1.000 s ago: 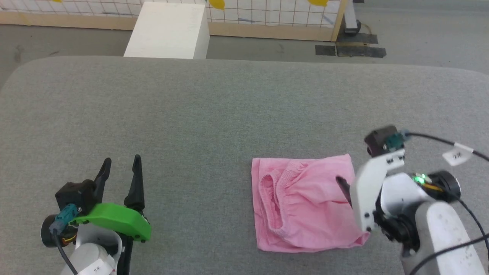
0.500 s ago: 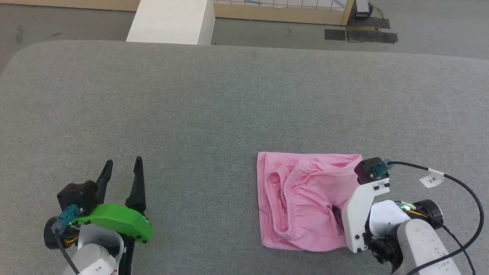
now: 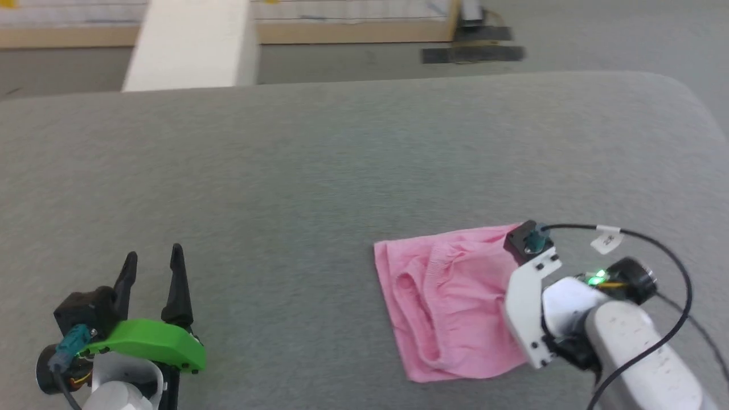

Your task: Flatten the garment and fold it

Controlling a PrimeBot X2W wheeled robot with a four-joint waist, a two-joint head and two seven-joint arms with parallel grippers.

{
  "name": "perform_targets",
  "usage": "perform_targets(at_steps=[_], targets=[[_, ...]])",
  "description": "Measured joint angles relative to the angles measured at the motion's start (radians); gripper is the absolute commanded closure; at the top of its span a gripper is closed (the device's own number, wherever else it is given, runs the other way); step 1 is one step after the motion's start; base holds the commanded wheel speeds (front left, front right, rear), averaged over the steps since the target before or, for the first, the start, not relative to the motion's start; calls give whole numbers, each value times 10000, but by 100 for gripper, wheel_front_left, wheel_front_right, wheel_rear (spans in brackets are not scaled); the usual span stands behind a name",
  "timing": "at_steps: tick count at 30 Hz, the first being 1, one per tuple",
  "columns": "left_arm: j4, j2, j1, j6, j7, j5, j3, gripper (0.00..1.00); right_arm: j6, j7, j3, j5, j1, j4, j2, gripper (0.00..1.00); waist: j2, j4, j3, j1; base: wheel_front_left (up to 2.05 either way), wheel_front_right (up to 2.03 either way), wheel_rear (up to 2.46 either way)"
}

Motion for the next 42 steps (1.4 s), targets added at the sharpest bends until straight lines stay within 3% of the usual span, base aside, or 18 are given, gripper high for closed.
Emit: perform_targets(at_steps=[6,13,21,28,29,30,31,37,42], targets=[[-546,155,-2,146,2,94,31,0,0,-69,721,569,-875,21,-1327,100,0,-1362,205,0,0,0,0],[-1338,656,-186,468,236,309,272,0,0,-798,4,696,-2000,817,-1933,100,0,-2628,863,0,0,0,0],[-2127,1269,-282,617,769,399,543,0,0,-1795,-2088,-180,-3029,1954,-2002,100,0,-3135,2143,0,0,0,0],[-2372,1448,-514,617,934,422,579,0,0,-2163,-4010,-1277,-3268,2571,-2050,100,0,-2847,3219,1,0,0,0],[-2380,1450,-528,617,938,422,573,0,0,-2234,-4159,-1348,-3280,2596,-2038,80,0,-2760,3319,2,0,0,0],[-2374,1450,-537,617,936,422,568,0,0,-2399,-4316,-1430,-3291,2619,-2023,53,0,-2659,3400,1,0,0,0],[-2359,1448,-541,617,930,422,566,0,0,-2439,-4437,-1547,-3301,2644,-2025,0,0,-2558,3461,2,0,0,0],[-2025,1302,-540,617,700,397,489,0,0,-2499,-4780,-1674,-3300,2527,-2052,0,0,-2109,3425,2,0,0,0],[-1601,943,-544,614,368,332,301,0,0,-2729,-4748,-1279,-3269,1517,-2441,0,0,-1912,2852,1,0,0,0]])
